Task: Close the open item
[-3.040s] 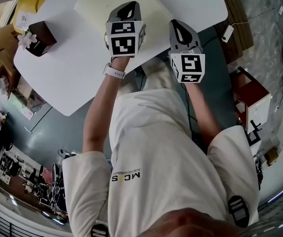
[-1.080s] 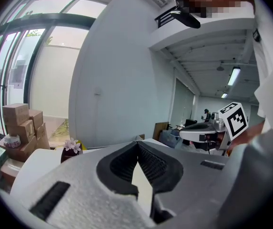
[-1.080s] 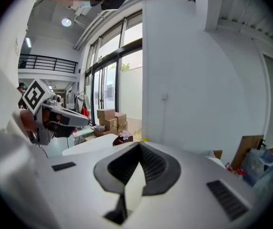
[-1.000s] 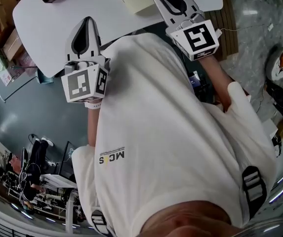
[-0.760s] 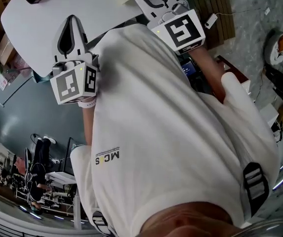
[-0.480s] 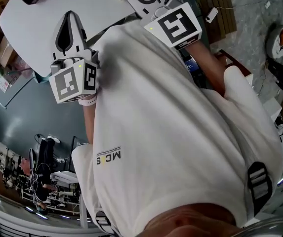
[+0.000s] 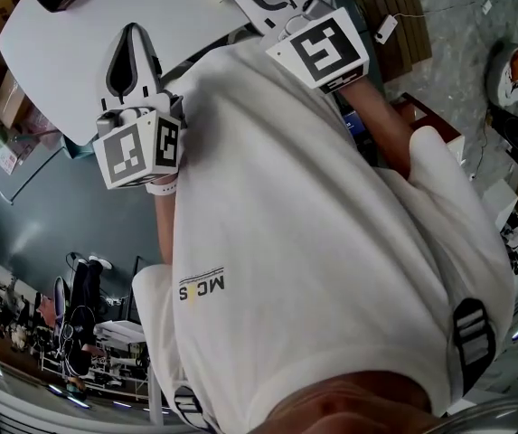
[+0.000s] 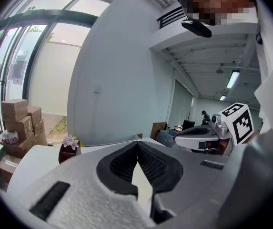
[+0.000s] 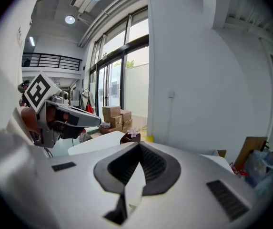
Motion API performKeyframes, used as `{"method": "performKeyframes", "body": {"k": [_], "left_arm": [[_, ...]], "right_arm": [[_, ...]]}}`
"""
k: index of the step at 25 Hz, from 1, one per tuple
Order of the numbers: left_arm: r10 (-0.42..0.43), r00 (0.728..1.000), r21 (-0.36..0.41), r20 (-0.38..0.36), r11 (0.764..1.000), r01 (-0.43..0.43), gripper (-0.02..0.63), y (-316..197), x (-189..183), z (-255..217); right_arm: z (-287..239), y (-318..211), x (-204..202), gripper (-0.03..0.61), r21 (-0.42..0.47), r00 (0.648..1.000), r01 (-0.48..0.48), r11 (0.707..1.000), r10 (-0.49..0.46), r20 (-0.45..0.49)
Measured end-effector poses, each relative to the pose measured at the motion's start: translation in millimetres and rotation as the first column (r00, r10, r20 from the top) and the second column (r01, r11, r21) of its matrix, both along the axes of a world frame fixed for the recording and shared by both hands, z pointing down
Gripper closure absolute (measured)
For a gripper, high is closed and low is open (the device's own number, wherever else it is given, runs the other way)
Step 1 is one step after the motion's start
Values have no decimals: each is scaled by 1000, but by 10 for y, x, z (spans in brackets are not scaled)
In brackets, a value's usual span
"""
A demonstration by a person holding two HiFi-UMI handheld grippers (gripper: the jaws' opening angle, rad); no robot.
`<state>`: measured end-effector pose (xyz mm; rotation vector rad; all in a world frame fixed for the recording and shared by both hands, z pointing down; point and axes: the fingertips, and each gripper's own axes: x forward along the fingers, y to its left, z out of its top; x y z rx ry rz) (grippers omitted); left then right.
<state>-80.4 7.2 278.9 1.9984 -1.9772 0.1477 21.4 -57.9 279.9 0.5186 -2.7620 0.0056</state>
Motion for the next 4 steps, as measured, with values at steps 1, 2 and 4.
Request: {"method": "performKeyframes", "body": {"k": [1,2,4], "left_arm": [[6,1000,-5,0,1000,-6,589,10,22,16],[13,1000,-9,0,1000,-13,589,24,45,35],[25,1000,-19,1,1000,-25,589,58,85,76]], "right_arm": [[3,-3,33,563,1,1000,-12,1000,12,5],[12,-2,71,565,-1,1000,-25,1000,25,9],[43,6,152,565,-9,998,-55,998,55,14]]}}
